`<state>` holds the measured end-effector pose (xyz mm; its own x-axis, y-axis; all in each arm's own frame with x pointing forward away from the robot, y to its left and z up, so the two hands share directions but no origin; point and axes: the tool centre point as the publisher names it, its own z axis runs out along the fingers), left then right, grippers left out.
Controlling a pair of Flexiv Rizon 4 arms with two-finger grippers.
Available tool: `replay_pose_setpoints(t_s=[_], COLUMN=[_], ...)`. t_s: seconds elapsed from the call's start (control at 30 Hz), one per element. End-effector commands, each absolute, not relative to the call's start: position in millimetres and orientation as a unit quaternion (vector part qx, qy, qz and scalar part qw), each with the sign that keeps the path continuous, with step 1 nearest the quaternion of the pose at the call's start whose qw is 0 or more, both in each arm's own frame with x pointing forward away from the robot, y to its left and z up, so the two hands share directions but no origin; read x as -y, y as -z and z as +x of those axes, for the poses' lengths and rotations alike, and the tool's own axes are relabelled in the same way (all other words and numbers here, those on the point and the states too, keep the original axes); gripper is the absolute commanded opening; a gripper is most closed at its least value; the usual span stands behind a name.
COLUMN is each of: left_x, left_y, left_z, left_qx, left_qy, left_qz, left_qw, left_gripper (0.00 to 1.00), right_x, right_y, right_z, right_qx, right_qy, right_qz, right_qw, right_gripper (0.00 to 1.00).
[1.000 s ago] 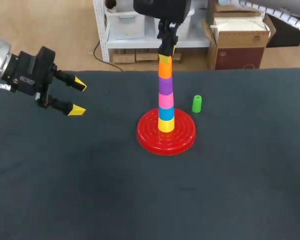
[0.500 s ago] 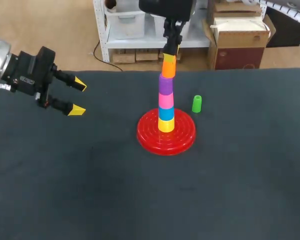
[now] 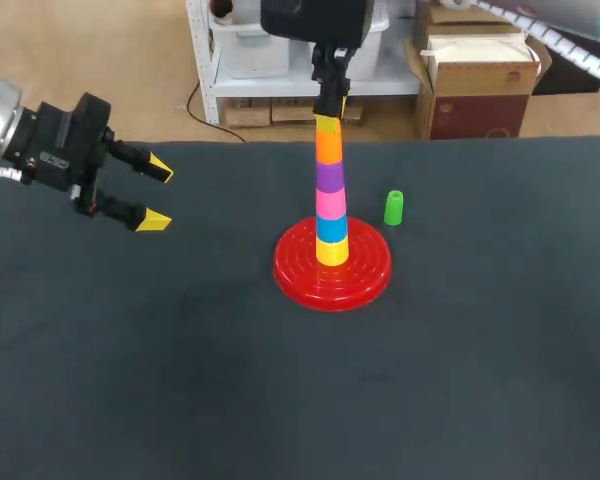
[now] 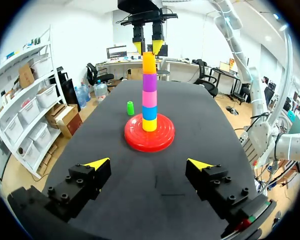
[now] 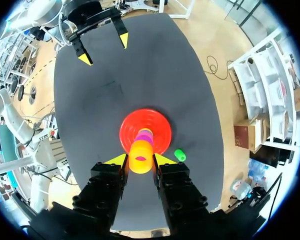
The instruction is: Pick up and stack the cylinders on the red base in this order: pink,purple,orange,green
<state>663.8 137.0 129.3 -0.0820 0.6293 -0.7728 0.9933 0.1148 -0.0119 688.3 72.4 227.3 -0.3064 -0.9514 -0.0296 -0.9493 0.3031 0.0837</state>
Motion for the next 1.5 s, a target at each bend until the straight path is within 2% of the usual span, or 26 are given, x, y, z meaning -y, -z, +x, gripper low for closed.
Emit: replay_pose_setpoints(t_s=[0.03, 0.57, 0.6, 0.63, 0.67, 0.87, 1.0, 1.27, 1.5], left_x=[-138, -138, -138, -138, -138, -138, -138, -138, -138], left_y=[-129, -129, -129, -129, -129, -129, -129, -129, -129], left_z=[662, 662, 662, 662, 662, 662, 662, 662, 662], left_qx=[-0.676, -0.676, -0.676, -0.676, -0.676, -0.676, -0.676, -0.676, -0.676], left_qy=[0.287, 0.287, 0.287, 0.287, 0.287, 0.287, 0.287, 0.287, 0.287], left_qz=[0.599, 0.599, 0.599, 0.599, 0.599, 0.599, 0.599, 0.599, 0.599], left_qw=[0.318, 0.318, 0.318, 0.318, 0.318, 0.318, 0.318, 0.318, 0.318], left_gripper=[1.0, 1.0, 1.0, 1.0, 1.0, 1.0, 1.0, 1.0, 1.0], right_x=[-76, -64, -65, -66, -67, -66, -57, -8, 10], right_y=[-218, -198, -201, -207, -214, -256, -269, -216, -161], right_z=[685, 672, 673, 674, 674, 684, 691, 699, 711], right_qx=[0.813, 0.833, 0.833, 0.834, 0.836, 0.826, 0.835, 0.901, 0.927], right_qy=[0.04, 0.043, 0.042, 0.044, 0.047, 0.088, 0.082, 0.045, 0.048], right_qz=[0.581, 0.551, 0.551, 0.55, 0.547, 0.537, 0.506, 0.398, 0.347], right_qw=[0.021, 0.012, 0.006, -0.014, -0.027, -0.149, -0.198, -0.168, -0.133], right_gripper=[0.0, 0.0, 0.09, 0.36, 1.0, 1.0, 1.0, 1.0, 1.0])
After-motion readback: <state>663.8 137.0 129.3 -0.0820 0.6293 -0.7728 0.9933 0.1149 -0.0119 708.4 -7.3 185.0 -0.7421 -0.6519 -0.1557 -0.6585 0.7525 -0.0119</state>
